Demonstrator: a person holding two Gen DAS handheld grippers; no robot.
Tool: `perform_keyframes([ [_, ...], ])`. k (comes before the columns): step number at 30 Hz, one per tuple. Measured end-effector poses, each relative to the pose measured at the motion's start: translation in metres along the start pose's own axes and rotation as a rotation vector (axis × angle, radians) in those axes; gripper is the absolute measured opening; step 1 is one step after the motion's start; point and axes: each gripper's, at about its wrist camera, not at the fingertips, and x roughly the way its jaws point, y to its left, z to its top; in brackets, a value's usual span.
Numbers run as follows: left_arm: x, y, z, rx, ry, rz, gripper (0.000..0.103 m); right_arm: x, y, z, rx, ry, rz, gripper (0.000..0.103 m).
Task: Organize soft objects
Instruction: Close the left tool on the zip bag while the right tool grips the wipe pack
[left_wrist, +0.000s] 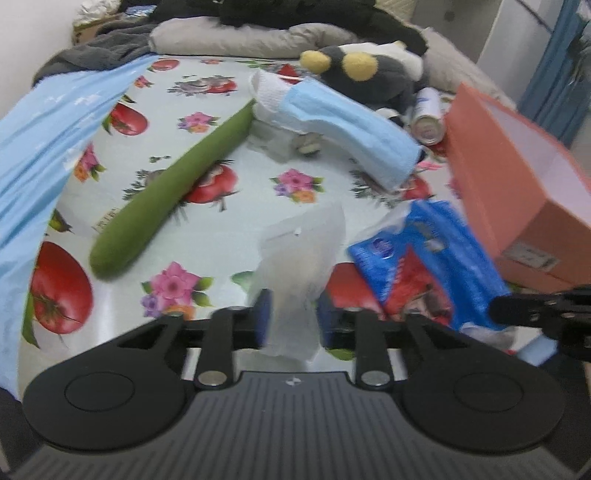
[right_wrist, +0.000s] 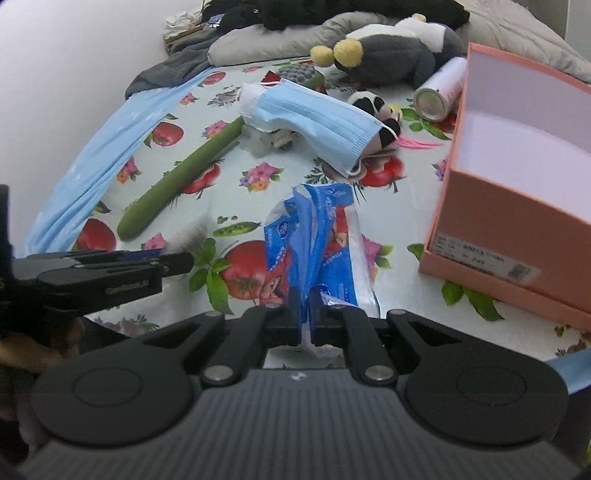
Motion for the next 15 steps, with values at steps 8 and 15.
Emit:
perform_keyframes([
  [8, -0.014, 0.003, -0.009, -0.001, -0.035, -0.046, 0.067, 0.001, -0.005, 0.003, 0.028, -0.015, 0.027, 0.051],
  [15, -0.003, 0.008, -0.007, 0.027, -0.015, -0.045, 0.068, 0.025, -0.008, 0.013, 0.019, -0.021, 0.002, 0.049],
])
